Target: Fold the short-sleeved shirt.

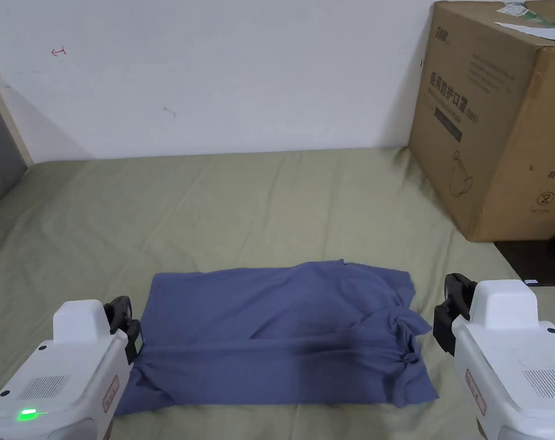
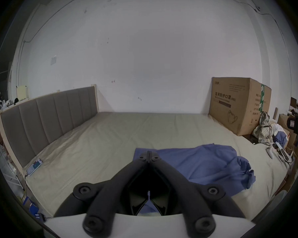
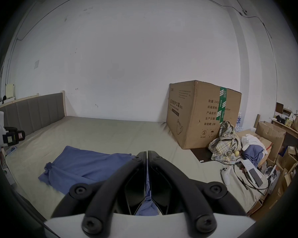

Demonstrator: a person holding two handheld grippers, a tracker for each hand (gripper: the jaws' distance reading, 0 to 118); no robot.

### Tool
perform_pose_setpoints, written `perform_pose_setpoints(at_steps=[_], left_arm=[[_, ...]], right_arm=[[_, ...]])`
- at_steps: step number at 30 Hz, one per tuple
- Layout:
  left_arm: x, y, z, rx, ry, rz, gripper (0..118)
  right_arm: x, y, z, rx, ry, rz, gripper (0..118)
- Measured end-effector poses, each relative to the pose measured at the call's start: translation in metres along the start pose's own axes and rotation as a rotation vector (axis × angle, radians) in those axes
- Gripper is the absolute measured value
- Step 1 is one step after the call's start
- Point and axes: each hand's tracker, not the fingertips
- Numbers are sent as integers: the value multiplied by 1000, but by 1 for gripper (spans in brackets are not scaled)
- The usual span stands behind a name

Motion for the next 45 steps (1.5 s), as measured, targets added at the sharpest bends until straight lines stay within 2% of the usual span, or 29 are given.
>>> perform_pose_setpoints(at_steps=[4, 11, 12, 13, 15, 16, 17, 19, 20, 21, 22, 26, 28, 29, 30, 31, 33, 34, 37, 39, 40, 42, 43, 45], left_arm=[[-15, -10, -27, -148, 4, -7, 0], [-57, -62, -108, -503, -12, 122, 0], [-61, -70, -115, -574, 8, 126, 9], [-65, -79, -123, -611, 20, 144, 33], [-71, -93, -132, -668, 44, 165, 91], [-73, -100, -133, -682, 54, 190, 112], [-75, -106, -135, -699, 60, 204, 112], [-76, -112, -140, -686, 59, 208, 108], [-75, -116, -142, -694, 67, 210, 100], [-74, -118, -146, -713, 78, 205, 83], [-73, -121, -150, -727, 78, 187, 52], [-66, -129, -149, -720, 70, 124, 33], [-62, -126, -148, -716, 36, 147, 8], [-60, -124, -149, -719, 49, 137, 6], [-59, -123, -149, -719, 48, 115, 5], [-59, -121, -147, -708, 39, 100, 5], [-59, -116, -143, -685, 31, 94, 5], [-60, -113, -142, -676, 22, 100, 4], [-60, -103, -138, -661, 10, 106, 4], [-61, -101, -137, -656, 6, 99, 4], [-60, -100, -137, -655, 4, 99, 4], [-61, -100, -135, -653, 1, 100, 4], [-62, -100, -133, -654, 0, 102, 4], [-65, -101, -130, -651, 2, 110, 4]], right_arm=[[2, 0, -7, -16, 5, -10, 2], [2, -5, -27, -46, 0, -20, 2], [2, -7, -30, -53, -1, -20, 2], [3, -9, -33, -63, 0, -25, 2], [4, -14, -39, -84, 0, -27, 2], [4, -16, -42, -96, -2, -27, 2], [5, -19, -45, -105, -6, -29, 2], [7, -24, -51, -128, -6, -33, 2], [8, -27, -54, -141, -9, -35, 2], [9, -30, -57, -151, -9, -38, 2], [10, -34, -59, -161, -9, -39, 2], [14, -49, -71, -216, -21, -33, 2], [18, -62, -82, -280, -23, -40, 4], [20, -71, -90, -325, -20, -52, 8], [21, -79, -97, -372, -33, -51, 21], [22, -90, -107, -434, -24, -61, 52], [22, -113, -125, -551, 12, -93, 98], [21, -126, -133, -601, 6, -103, 106], [16, -153, -153, -686, 16, -168, 102], [16, -171, -163, -722, 27, -226, 91], [15, -175, -165, -723, 22, -218, 71], [16, -182, -169, -732, 20, -209, 15], [17, -183, -166, -726, 21, -203, 10], [20, -178, -156, -693, 19, -197, 10]])
